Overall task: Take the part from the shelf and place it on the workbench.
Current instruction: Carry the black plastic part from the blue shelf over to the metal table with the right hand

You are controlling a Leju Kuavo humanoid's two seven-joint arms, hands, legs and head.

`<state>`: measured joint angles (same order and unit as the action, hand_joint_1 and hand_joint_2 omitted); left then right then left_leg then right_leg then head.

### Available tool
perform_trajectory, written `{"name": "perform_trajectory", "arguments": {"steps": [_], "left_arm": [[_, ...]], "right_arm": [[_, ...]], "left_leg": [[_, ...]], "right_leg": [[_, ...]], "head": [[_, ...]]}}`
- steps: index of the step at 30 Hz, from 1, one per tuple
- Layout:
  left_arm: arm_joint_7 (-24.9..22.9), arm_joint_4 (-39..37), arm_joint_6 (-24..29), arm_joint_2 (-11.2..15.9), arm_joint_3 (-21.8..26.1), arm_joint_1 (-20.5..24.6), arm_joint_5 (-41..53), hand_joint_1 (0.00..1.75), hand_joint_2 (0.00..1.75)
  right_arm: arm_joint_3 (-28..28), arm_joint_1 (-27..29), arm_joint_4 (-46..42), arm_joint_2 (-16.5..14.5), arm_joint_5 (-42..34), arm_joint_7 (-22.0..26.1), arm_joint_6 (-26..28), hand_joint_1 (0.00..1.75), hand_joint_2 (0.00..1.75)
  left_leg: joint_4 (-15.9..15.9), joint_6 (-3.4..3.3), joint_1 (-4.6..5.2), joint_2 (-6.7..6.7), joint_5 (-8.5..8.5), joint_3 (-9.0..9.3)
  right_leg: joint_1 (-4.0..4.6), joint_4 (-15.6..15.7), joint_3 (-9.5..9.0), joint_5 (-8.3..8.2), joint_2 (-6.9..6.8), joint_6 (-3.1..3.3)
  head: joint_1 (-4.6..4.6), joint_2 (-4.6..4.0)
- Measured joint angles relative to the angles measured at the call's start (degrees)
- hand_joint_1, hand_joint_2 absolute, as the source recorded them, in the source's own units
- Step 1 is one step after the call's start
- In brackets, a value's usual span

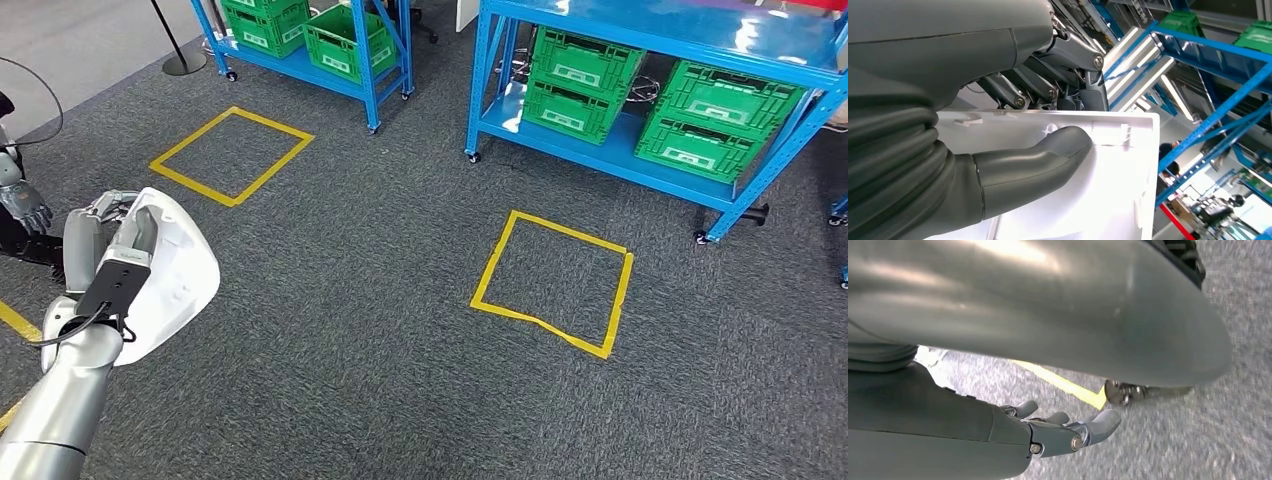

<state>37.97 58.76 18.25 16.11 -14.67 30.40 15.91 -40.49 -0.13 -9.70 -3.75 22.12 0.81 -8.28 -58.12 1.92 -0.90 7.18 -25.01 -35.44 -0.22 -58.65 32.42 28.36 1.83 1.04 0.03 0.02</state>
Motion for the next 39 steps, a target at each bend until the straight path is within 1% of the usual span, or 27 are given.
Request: {"name": "perform_trajectory", "arguments": {"steps": [2,4,6,7,8,9,11,12,13,15,17,19,20,21,22,23,24,26,28,30,31,33,34,36,37,38,39], "left_arm": [[-0.6,1.5,0.0,0.5,0.7,-0.9,0.2,1.75,1.75],[-0.8,2.7,-0.1,0.9,1.3,-1.5,0.2,1.75,1.75],[-0.9,3.6,-0.1,1.3,2.0,-2.8,0.2,1.75,1.75],[-0.9,4.0,-0.2,1.7,2.3,-3.6,0.2,1.75,1.75],[-1.0,4.4,-0.2,2.1,2.7,-4.3,0.1,1.75,1.75],[-1.0,4.7,-0.2,2.4,3.1,-4.7,0.0,1.75,1.75],[-1.1,5.5,-0.3,3.0,3.9,-5.2,-0.2,1.75,1.75],[-1.1,5.9,-0.4,3.3,4.2,-5.4,-0.3,1.75,1.75],[-1.1,6.1,-0.6,3.5,4.5,-5.6,-0.3,1.75,1.75],[-1.1,6.7,-0.8,4.1,4.9,-6.4,-0.5,1.75,1.75],[-1.1,7.5,-0.8,4.8,5.4,-7.2,-0.7,1.75,1.75],[-1.2,8.6,-0.5,5.2,6.0,-8.5,-1.2,1.75,1.75],[-1.1,9.3,-0.3,5.4,6.4,-9.6,-1.5,1.75,1.75],[-1.1,10.0,0.0,5.8,6.8,-11.0,-1.8,1.75,1.75],[-1.0,10.7,0.2,6.2,7.3,-12.3,-2.1,1.75,1.75],[-0.8,11.4,0.3,6.7,7.9,-13.5,-2.4,1.75,1.75],[-0.7,12.0,0.3,7.2,8.5,-14.5,-2.7,1.75,1.75],[-0.6,13.0,0.3,8.0,9.5,-15.7,-3.1,1.75,1.75],[-0.5,13.4,0.2,8.6,10.2,-16.3,-3.4,1.75,1.75],[-0.4,13.7,0.2,9.2,10.8,-16.9,-3.6,1.75,1.75],[-0.4,13.7,0.2,9.5,11.0,-17.2,-3.6,1.75,1.75],[-0.3,13.8,0.1,10.0,11.5,-17.5,-3.7,1.75,1.75],[-0.3,13.8,0.1,10.0,11.6,-17.5,-3.7,1.75,1.75],[-0.6,13.9,0.1,9.7,11.8,-17.8,-3.1,1.75,1.75],[-0.9,14.2,0.2,9.4,11.8,-18.2,-2.4,1.75,1.75],[-1.3,14.7,0.2,8.9,11.9,-18.7,-1.4,1.75,1.75],[-1.9,15.5,0.3,8.4,12.1,-19.3,-0.2,1.75,1.75]], "right_arm": [[0.0,0.0,0.0,0.0,0.1,0.4,-0.3,0.00,0.00],[0.0,0.2,0.0,0.0,0.4,0.5,-0.5,0.00,0.00],[0.0,0.3,0.0,0.0,0.7,0.4,-0.6,0.00,0.00],[0.0,0.2,0.0,-0.1,0.8,0.4,-0.6,0.00,0.00],[0.0,0.2,0.0,-0.1,0.9,0.3,-0.6,0.00,0.00],[0.0,0.2,0.0,-0.1,1.0,0.2,-0.7,0.00,0.00],[0.0,0.2,0.0,0.0,1.2,0.2,-0.8,0.00,0.00],[0.0,0.2,0.0,0.0,1.2,0.1,-0.9,0.00,0.00],[0.0,0.1,0.0,0.0,1.2,0.1,-1.0,0.00,0.00],[0.0,-0.1,0.0,0.0,1.3,0.0,-1.3,0.00,0.00],[0.0,-0.1,0.0,0.1,1.6,-0.2,-1.6,0.00,0.00],[0.1,0.0,0.0,0.1,2.2,-0.5,-1.9,0.00,0.00],[0.1,0.1,0.0,0.2,2.6,-0.6,-2.0,0.00,0.00],[0.2,0.2,0.0,0.2,2.9,-0.7,-2.1,0.00,0.00],[0.2,0.2,0.0,0.2,3.1,-0.7,-2.2,0.00,0.00],[0.3,0.2,0.0,0.2,3.4,-0.8,-2.2,0.00,0.00],[0.3,0.2,0.0,0.3,3.5,-0.8,-2.2,0.00,0.00],[0.4,0.2,0.0,0.4,3.7,-0.7,-2.0,0.00,0.00],[0.5,0.0,0.0,0.5,3.7,-0.6,-1.7,0.00,0.00],[0.6,-0.3,0.0,0.5,3.7,-0.6,-1.5,0.00,0.00],[0.6,-0.4,0.0,0.5,3.7,-0.6,-1.5,0.00,0.00],[0.6,-0.5,0.0,0.5,3.8,-0.6,-1.5,0.00,0.00],[0.6,-0.5,0.0,0.5,3.9,-0.6,-1.5,0.00,0.00],[0.6,-0.5,0.0,0.5,4.2,-0.9,-1.5,0.00,0.00],[0.7,-0.5,0.0,0.5,4.4,-1.1,-1.5,0.00,0.00],[0.8,-0.5,0.0,0.5,4.6,-1.4,-1.4,0.00,0.00],[0.9,-0.5,0.0,0.4,4.8,-1.6,-1.5,0.00,0.00]], "left_leg": [[-2.3,0.51,0.13,-2.22,-1.47,-1.24],[-8.9,0.91,0.23,-5.47,-5.05,-4.30],[-15.0,1.27,0.13,-6.62,-7.37,-6.97],[-15.4,1.34,0.08,-6.82,-7.08,-6.99],[-13.6,1.37,0.04,-7.07,-5.90,-5.93],[-9.9,1.35,0.02,-7.68,-4.16,-3.84],[-2.6,0.82,0.22,-9.59,-1.75,0.13],[-0.6,0.43,0.35,-10.11,-1.25,1.18],[-0.1,-0.01,0.47,-10.11,-1.25,1.40],[0.0,-0.73,0.41,-8.88,-0.96,1.29],[0.2,-1.43,0.14,-7.81,-0.68,1.23],[0.3,-1.87,-0.01,-6.75,-0.49,1.07],[0.3,-1.96,0.00,-6.24,-0.45,0.96],[0.2,-1.96,0.01,-5.69,-0.44,0.88],[0.2,-1.94,0.01,-5.12,-0.43,0.80],[0.0,-1.88,-0.02,-4.48,-0.42,0.74],[-0.1,-1.78,-0.06,-3.78,-0.40,0.71],[-0.3,-1.35,-0.14,-2.37,-0.33,0.57],[-0.2,-0.54,-0.22,-1.08,-0.10,0.32],[0.2,0.42,-0.40,0.01,0.31,0.05],[0.0,0.72,-0.45,-0.45,0.28,-0.16],[-3.2,1.09,-0.32,-3.33,-1.74,-1.80],[-6.6,1.21,-0.25,-5.11,-3.68,-3.26],[-14.0,1.54,-0.30,-6.54,-7.11,-6.41],[-15.8,1.65,-0.34,-6.73,-7.57,-7.01],[-15.4,1.71,-0.38,-6.92,-6.97,-6.46],[-12.6,1.75,-0.42,-7.38,-5.54,-4.70]], "right_leg": [[-0.23,0.5,-0.09,-0.42,-1.18,0.85],[-0.12,0.7,-0.08,-0.49,-2.43,1.32],[-0.02,0.6,-0.06,-0.40,-3.73,1.45],[-0.02,0.6,-0.06,-0.35,-4.33,1.47],[-0.02,0.6,-0.09,-0.29,-4.93,1.42],[-0.02,0.5,-0.14,-0.19,-5.53,1.30],[0.26,0.3,-0.28,0.17,-6.64,0.79],[0.40,0.2,-0.37,0.32,-7.14,0.48],[0.56,0.2,-0.48,0.42,-7.61,0.16],[0.50,0.2,-0.70,0.61,-8.22,-0.49],[0.25,-1.9,-0.02,2.26,-6.07,-1.19],[0.06,-8.4,2.87,6.01,-3.00,-1.61],[0.04,-12.5,4.82,7.85,-2.35,-1.66],[0.03,-15.5,6.34,8.82,-2.12,-1.65],[0.02,-16.7,6.96,8.68,-2.05,-1.60],[-0.03,-15.4,6.38,7.39,-1.91,-1.50],[-0.11,-12.0,4.69,5.33,-1.48,-1.36],[-0.22,-3.9,0.71,2.10,0.69,-1.02],[-0.06,-0.4,-0.90,1.35,1.71,-0.65],[0.18,-0.1,-1.00,1.09,0.45,0.05],[0.20,0.1,-1.10,0.82,-0.19,0.51],[0.07,0.7,-1.18,0.31,-1.52,1.34],[0.15,0.7,-1.13,0.24,-2.16,1.55],[0.29,0.7,-0.99,0.22,-3.54,1.70],[0.32,0.7,-0.95,0.24,-4.21,1.69],[0.31,0.7,-0.95,0.27,-4.88,1.64],[0.29,0.6,-0.98,0.34,-5.51,1.53]], "head": [[-0.35,0.00],[-0.74,0.00],[-0.79,-0.01],[-0.80,-0.01],[-0.80,-0.01],[-0.80,0.00],[-0.77,0.00],[-0.71,0.00],[-0.63,0.00],[-0.54,-0.01],[-0.44,-0.01],[-0.19,0.00],[-0.09,0.00],[-0.05,0.00],[-0.05,0.00],[-0.04,0.00],[-0.04,0.00],[-0.03,0.00],[-0.04,0.00],[-0.03,0.00],[-0.06,0.00],[-0.38,0.00],[-0.53,0.00],[-0.66,-0.01],[-0.67,-0.01],[-0.67,-0.01],[-0.67,0.00]]}}
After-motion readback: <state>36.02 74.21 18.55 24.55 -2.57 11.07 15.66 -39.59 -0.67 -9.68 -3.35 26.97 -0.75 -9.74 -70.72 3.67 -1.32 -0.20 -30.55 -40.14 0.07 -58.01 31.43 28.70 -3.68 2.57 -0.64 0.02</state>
